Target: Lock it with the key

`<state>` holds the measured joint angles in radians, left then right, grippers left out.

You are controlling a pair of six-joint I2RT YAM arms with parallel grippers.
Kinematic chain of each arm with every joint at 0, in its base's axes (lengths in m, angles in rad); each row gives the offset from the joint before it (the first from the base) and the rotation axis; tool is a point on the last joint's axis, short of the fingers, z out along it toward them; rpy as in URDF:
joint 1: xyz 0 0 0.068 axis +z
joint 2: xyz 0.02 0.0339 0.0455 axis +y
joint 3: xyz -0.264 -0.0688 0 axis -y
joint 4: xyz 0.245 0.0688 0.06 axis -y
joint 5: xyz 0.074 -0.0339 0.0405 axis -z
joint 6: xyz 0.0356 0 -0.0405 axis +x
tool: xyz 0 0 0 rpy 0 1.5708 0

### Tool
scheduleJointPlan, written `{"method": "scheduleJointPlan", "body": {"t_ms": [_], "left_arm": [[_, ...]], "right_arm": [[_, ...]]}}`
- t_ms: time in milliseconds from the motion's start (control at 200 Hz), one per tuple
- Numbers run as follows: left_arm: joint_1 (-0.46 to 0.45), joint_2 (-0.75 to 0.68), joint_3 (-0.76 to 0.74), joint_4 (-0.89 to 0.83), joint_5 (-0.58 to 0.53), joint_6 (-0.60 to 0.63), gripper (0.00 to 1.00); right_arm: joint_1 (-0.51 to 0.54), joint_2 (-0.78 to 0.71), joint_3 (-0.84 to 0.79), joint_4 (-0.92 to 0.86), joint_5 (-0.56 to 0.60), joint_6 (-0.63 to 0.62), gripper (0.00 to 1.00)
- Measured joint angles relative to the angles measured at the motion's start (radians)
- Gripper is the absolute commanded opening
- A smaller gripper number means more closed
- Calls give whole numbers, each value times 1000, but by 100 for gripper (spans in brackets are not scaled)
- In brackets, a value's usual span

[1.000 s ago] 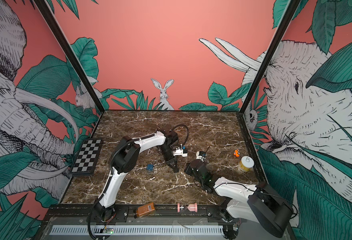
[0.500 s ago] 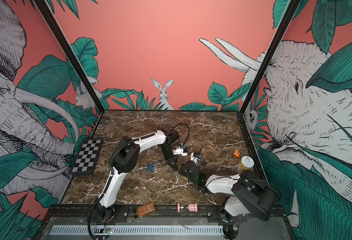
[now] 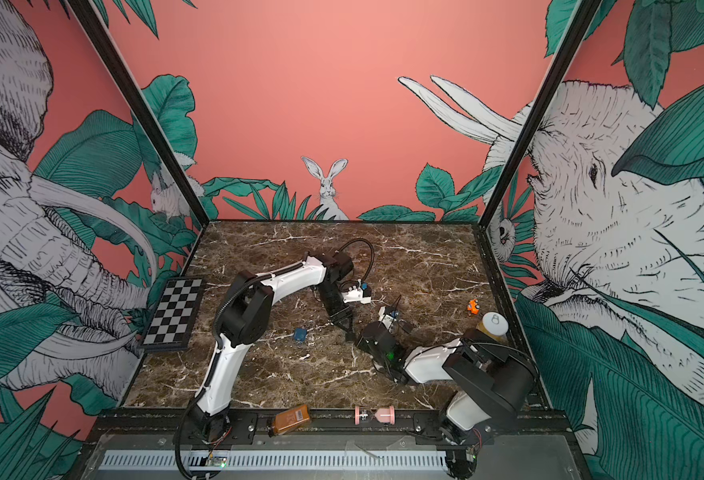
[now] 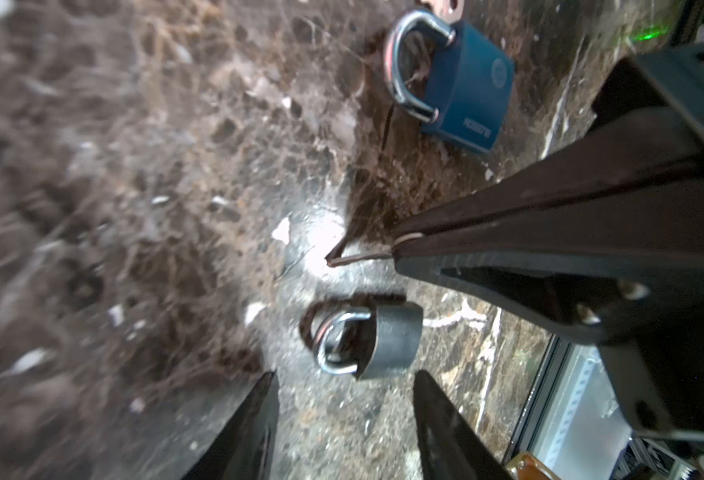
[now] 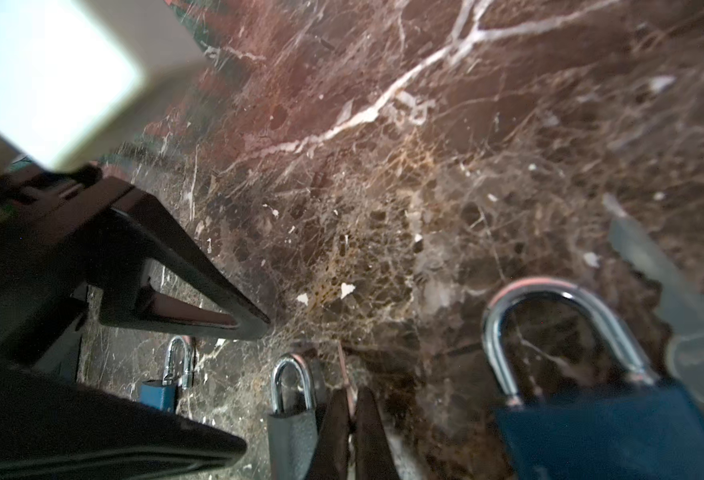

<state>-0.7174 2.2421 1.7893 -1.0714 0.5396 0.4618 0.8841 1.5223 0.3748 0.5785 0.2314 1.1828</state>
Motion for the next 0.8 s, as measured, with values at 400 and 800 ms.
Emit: {"method": "scheduleJointPlan", "body": {"t_ms": [400,800], "left_arm": [[61,-264,-112,165,-19,-126,78],[82,-562,-406,598,-242,-333,97]], "right_arm": [[8,23,17,2,-2,26,27],[39,-151,42,-167,55,-43,30]]}}
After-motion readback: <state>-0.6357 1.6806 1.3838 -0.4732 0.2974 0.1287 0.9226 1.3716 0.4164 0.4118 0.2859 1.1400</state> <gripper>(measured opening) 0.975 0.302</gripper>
